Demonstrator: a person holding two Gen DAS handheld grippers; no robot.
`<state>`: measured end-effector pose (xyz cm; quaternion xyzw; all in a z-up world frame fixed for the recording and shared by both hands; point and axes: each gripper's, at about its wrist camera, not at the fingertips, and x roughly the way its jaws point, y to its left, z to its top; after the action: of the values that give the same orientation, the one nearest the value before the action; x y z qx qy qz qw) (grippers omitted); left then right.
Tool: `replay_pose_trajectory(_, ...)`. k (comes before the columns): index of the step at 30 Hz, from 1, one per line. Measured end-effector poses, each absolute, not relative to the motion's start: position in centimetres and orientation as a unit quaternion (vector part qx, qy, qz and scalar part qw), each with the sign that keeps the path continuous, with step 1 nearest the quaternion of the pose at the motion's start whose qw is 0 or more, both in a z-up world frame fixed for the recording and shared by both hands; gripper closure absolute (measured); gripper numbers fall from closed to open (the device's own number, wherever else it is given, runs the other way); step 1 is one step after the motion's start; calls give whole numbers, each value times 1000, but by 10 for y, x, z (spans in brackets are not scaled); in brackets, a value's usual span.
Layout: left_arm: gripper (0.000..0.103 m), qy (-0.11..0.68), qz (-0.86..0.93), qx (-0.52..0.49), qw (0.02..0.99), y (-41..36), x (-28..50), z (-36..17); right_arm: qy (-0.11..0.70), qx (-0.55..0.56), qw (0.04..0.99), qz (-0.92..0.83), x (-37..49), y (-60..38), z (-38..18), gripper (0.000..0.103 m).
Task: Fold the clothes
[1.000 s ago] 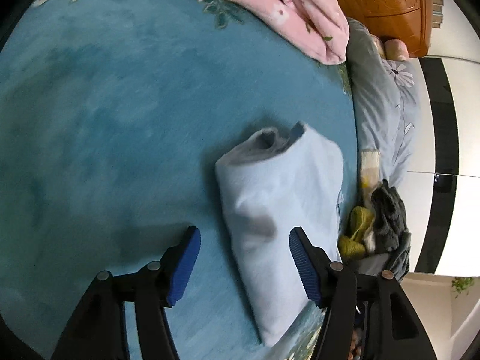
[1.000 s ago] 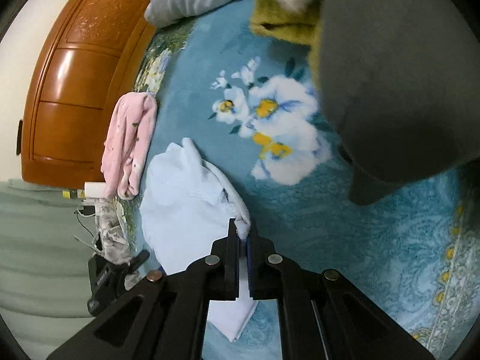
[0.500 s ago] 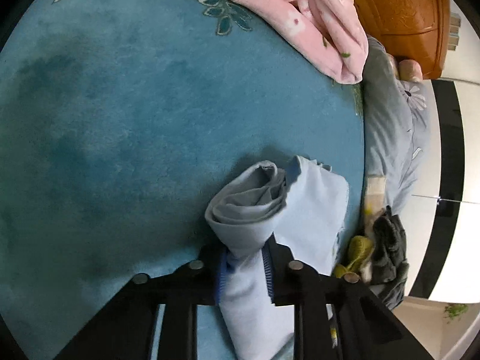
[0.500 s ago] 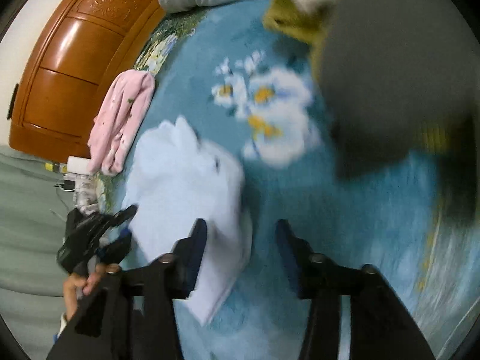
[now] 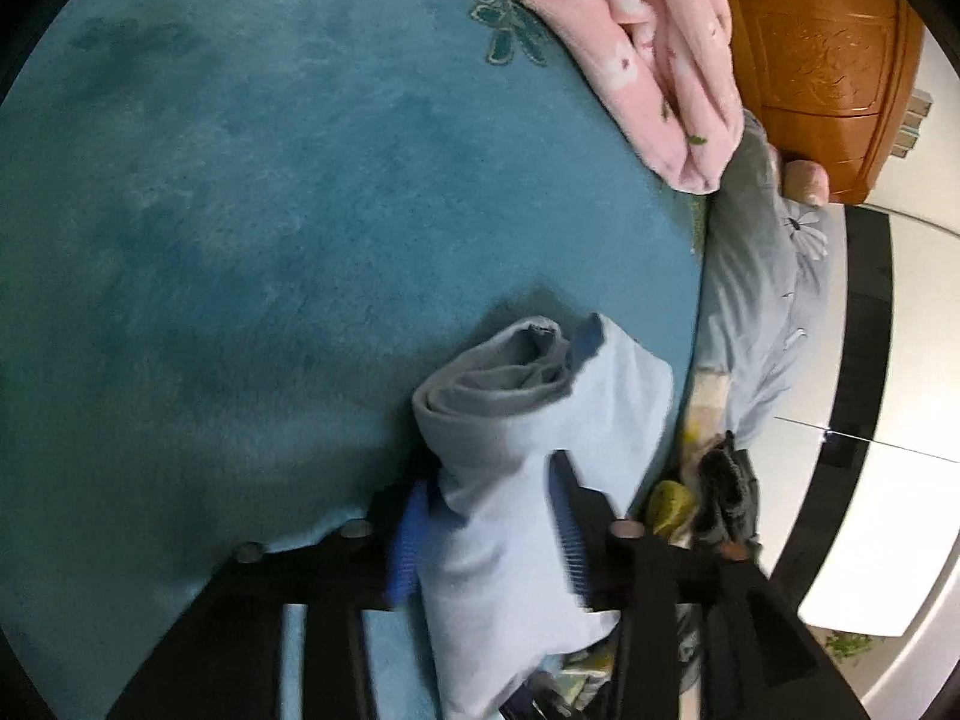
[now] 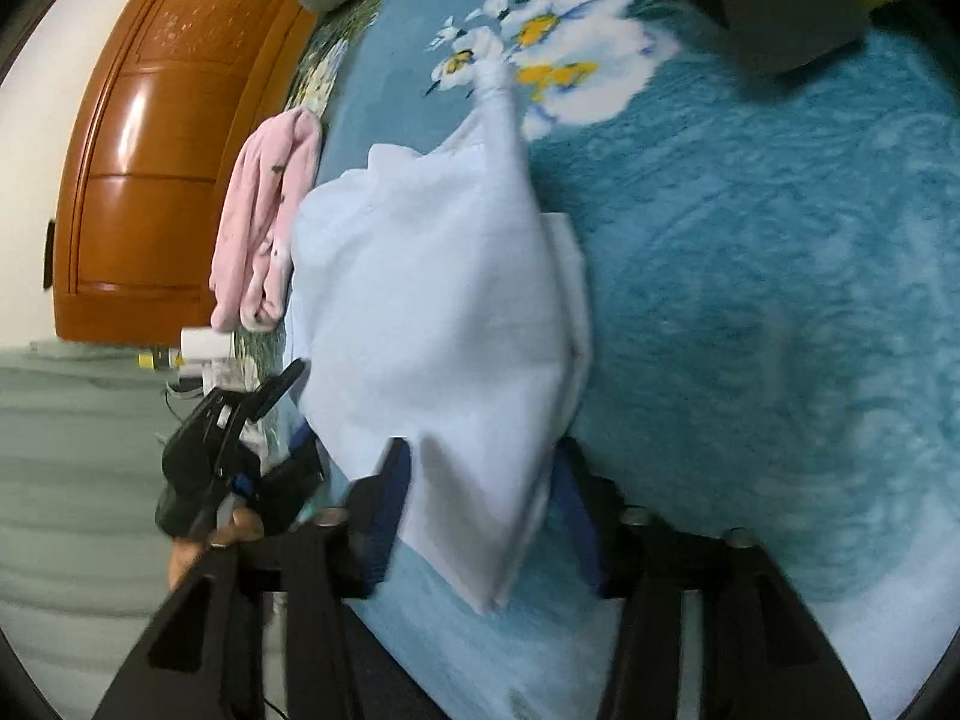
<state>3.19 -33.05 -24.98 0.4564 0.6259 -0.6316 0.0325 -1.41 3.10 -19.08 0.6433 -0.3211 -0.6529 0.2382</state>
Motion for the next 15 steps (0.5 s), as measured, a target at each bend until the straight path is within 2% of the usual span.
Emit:
replay_pose_trajectory(1, 41, 631, -629, 453, 31, -331, 33, -249, -327, 647, 232, -649, -16, 25, -193, 94)
replay_pose_trajectory(3, 37, 635, -625, 453, 25, -326, 38, -250, -343, 647, 223, -643, -17, 20, -193, 95)
replay_pose_trajectory(8, 34, 641, -615, 458, 11, -309, 52, -256, -399, 635, 220, -624, -7, 28, -188, 96)
replay_pose_trajectory(15, 32, 650, -605, 460, -2, -295, 66, -263, -385, 645, 232, -618, 11, 25, -183, 96)
